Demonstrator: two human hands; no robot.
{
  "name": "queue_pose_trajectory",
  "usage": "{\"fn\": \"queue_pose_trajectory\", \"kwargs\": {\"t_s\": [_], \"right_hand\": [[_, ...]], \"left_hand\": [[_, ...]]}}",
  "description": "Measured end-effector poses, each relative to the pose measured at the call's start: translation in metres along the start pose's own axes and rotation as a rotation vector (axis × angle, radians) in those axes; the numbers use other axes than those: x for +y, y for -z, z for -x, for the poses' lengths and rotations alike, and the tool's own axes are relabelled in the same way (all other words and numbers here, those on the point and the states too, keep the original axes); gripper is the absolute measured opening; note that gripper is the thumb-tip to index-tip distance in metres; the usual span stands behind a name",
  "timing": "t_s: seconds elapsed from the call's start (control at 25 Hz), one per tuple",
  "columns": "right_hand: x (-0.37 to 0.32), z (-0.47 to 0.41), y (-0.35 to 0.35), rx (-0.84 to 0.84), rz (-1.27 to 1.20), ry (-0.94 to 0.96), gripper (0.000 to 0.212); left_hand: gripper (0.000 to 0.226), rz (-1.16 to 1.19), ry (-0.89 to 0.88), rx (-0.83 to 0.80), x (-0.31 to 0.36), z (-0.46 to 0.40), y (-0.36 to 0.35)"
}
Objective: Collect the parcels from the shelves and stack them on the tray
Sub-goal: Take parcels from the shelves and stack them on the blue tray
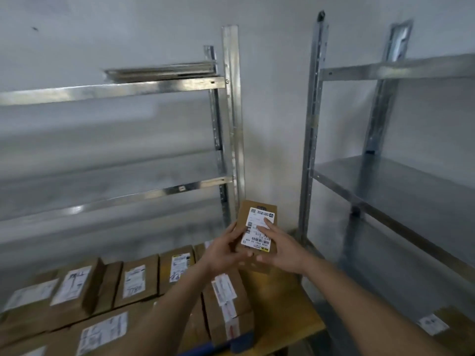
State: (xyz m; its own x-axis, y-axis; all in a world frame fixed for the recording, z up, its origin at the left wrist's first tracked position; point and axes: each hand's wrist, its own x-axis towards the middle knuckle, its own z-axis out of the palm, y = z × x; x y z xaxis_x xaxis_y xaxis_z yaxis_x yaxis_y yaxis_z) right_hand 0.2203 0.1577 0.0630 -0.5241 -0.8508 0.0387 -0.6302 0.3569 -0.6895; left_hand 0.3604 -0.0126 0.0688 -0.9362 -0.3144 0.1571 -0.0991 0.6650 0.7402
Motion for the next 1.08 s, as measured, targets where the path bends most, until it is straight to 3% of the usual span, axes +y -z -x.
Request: {"fn": "queue_pose_trajectory", "kwargs": {"t_s": [0.36, 0.6, 0.8, 1.08], "right_hand": [[-0.174, -0.045, -0.104, -0.152, 0.107, 0.254, 0.084], [-0.256, -0.049, -0.193, -0.24, 0.132, 0.306, 0.082], [-0.289, -0.045, -0.256, -0.293, 0.07, 0.249, 0.081], [-0.276, -0.064, -0.316, -0.385, 0.105, 0.171, 0.08]], "left_hand": [[0.078, -0.047, 0.187, 0.277, -0.058, 0.145, 0.144], [0.075, 0.047, 0.253, 0.289, -0.12, 0.232, 0.211], [0.074, 0.014, 0.313, 0.273, -0.158, 0.275, 0.237], [0.078, 0.014, 0.383, 0.206, -0.216, 0.289, 0.23]]}}
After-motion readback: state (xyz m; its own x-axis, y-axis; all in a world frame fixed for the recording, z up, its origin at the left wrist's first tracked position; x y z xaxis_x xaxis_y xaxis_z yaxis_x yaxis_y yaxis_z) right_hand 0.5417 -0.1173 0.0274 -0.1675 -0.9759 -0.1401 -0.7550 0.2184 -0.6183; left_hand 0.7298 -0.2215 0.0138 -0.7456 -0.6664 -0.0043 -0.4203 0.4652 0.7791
